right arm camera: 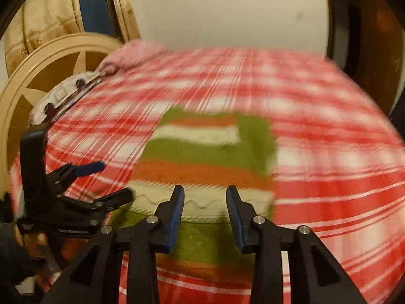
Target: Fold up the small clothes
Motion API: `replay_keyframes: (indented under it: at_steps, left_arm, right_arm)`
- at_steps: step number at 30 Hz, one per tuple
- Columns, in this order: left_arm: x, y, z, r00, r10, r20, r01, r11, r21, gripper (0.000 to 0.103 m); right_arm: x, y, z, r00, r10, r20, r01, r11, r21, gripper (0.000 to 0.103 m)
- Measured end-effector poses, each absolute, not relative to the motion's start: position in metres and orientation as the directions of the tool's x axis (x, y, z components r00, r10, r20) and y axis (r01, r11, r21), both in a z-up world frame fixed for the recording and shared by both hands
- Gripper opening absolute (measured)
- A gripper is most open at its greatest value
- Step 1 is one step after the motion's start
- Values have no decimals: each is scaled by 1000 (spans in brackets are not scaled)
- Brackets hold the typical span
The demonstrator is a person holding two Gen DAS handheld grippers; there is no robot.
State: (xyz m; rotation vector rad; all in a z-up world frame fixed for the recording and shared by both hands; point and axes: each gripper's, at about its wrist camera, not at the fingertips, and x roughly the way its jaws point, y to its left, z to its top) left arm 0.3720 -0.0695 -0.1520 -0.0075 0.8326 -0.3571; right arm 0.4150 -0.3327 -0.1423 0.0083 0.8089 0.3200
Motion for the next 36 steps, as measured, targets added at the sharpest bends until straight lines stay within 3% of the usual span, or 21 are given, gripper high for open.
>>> replay_keyframes:
  at_steps: [3, 12, 15, 17, 28, 36]
  left_arm:
    - [372, -75, -164, 575, -323, -752, 322, 934, -155, 103]
    - [361, -66, -167, 520, -377, -766, 339, 915, -220, 103]
    - [366, -67, -171, 498, -392, -773, 323, 912, -255, 103]
    - [369, -69, -172, 491, -401, -773, 319, 909, -269, 103]
    - [374, -73, -176, 493, -389, -778, 327, 912, -248, 103]
    - [379, -76, -178, 495, -388, -777, 334, 911, -242, 103]
  right_arm:
    - [437, -344, -189, 547, 222, -807, -207, 970, 127, 36]
    - [418, -369, -170, 610, 313, -728, -292, 943, 160, 38]
    - [434, -396, -152, 662, 340, -668, -230, 940, 252, 52]
    - [456, -410, -150, 663, 358, -657, -181, 929, 324, 54]
    - [563, -436, -205, 566, 450, -691, -65, 859, 507, 55]
    - [582, -439, -223, 556, 551, -623, -104, 789, 605, 55]
